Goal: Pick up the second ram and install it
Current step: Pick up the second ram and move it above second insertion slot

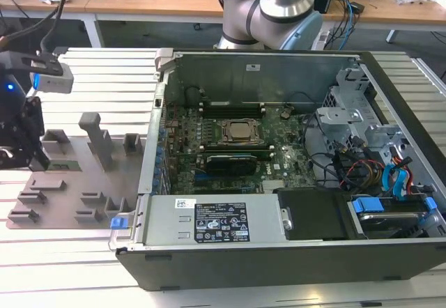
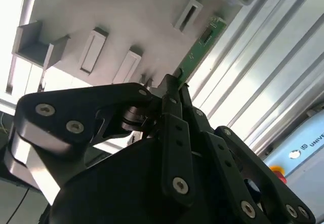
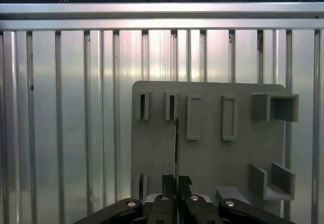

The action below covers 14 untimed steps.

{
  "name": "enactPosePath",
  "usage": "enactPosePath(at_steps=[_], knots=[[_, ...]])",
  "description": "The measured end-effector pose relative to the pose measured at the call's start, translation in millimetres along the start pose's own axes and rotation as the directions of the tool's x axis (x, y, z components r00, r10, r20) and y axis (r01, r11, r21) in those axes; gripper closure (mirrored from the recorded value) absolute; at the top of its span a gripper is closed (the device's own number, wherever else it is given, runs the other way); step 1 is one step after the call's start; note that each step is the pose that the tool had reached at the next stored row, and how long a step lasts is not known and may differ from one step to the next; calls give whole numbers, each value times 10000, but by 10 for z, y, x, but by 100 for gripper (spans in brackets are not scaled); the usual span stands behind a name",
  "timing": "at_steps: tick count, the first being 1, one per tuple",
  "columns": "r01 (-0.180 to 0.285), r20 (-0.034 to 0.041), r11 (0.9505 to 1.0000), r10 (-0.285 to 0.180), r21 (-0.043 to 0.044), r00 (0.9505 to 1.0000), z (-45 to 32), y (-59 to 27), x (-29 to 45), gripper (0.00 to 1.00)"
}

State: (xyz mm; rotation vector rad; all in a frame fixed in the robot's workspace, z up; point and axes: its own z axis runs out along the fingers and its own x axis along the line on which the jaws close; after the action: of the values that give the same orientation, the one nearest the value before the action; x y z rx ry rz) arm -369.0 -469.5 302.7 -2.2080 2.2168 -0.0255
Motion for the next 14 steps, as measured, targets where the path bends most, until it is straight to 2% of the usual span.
enactPosePath(at_steps=[1,3,7,11,14], knots=[[1,-1,10000,-1,-1,10000,-72,-2,0,86],[1,1,10000,-1,0,10000,-144,-3,0,86],[1,0,10000,-1,-1,10000,-445,-9,1,86],[0,0,10000,0,0,10000,-836,-17,0,86],[1,0,10000,-1,0,10000,-1073,-22,0,86]])
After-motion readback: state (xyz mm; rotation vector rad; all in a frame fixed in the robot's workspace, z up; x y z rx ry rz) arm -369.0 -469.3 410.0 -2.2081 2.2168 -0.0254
